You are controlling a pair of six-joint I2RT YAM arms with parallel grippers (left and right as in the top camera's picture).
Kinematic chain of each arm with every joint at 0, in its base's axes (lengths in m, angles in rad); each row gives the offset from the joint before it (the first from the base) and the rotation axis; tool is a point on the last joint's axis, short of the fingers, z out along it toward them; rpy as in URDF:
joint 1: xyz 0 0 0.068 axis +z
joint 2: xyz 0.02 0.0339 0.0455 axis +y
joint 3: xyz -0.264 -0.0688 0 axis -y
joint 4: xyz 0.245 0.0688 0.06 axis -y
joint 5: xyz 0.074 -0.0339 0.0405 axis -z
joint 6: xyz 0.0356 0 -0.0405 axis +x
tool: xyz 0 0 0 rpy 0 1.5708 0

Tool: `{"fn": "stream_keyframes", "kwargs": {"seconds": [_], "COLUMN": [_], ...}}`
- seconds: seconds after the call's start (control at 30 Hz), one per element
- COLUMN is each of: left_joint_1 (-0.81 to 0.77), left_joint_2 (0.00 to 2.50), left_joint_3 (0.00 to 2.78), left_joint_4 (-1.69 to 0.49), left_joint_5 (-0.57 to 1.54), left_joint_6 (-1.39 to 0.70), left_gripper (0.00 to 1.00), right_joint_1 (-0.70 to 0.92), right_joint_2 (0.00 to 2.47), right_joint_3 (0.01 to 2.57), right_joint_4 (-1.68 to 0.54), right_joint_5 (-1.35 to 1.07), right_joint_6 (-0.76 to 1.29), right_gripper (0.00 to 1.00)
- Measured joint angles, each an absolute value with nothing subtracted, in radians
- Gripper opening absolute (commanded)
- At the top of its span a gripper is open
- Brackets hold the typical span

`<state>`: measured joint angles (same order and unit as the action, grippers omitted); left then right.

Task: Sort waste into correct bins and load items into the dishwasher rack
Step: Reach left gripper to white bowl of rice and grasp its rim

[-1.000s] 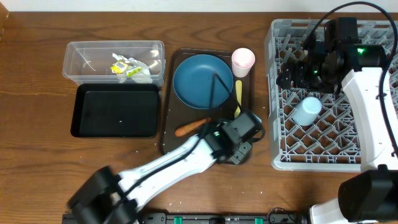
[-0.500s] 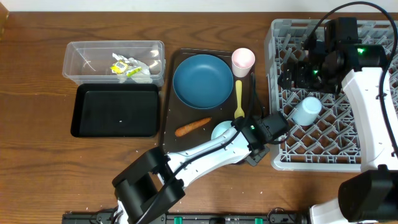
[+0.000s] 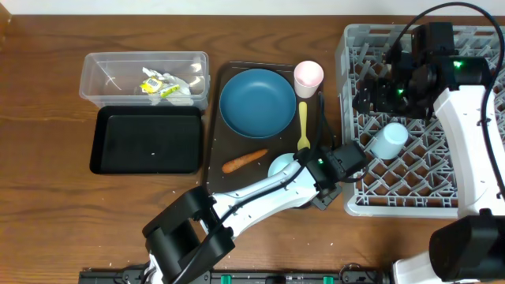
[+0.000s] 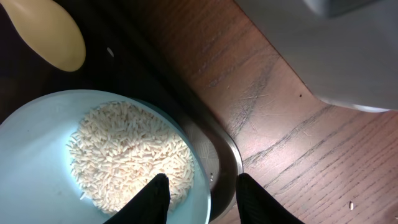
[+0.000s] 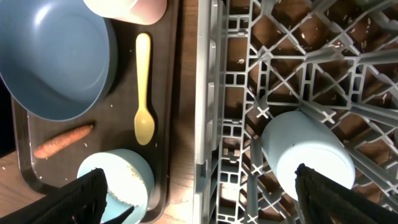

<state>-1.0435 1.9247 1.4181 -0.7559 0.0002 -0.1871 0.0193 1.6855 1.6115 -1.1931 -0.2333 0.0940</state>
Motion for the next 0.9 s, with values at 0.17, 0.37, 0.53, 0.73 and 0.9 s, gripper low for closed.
{"fn": "stream_keyframes", "kwargs": {"seconds": [0.17,0.37,0.53,0.73,0.9], "left_joint_1": [-1.044,-1.044,-1.044,-1.044,-1.044], "left_joint_2": [1.925,1.925,1.925,1.925,1.932], "left_joint_3": [1.418,1.418,1.418,1.418,1.418], "left_joint_4": [-0.756,-0.752,-0.751,-0.751,-0.751], "left_joint_5": [0.0,0.0,0.0,-0.004,-0.007], "left_joint_6": [-0.187,-0.187,-0.192,-0.223,-0.241], "left_gripper": [0.38,0.38,0.37,0.37,0.37], "right_joint_1": [0.019,0.019,0.019,0.019,0.019], "right_joint_2": [1.686,1.686,1.686,1.686,1.686], "right_joint_3": [1.612,1.612,1.612,1.612,1.612], "right_joint_4": [-1.195,-1.197,-1.197,-1.198,-1.198], "right_joint_5": [-0.227,-0.224,-0.223,-0.223,-0.223], "right_joint_6": [0.094,0.094,0.094,0.094,0.094], "right_gripper": [0.94,0.95,0.95,0.95,0.95]}}
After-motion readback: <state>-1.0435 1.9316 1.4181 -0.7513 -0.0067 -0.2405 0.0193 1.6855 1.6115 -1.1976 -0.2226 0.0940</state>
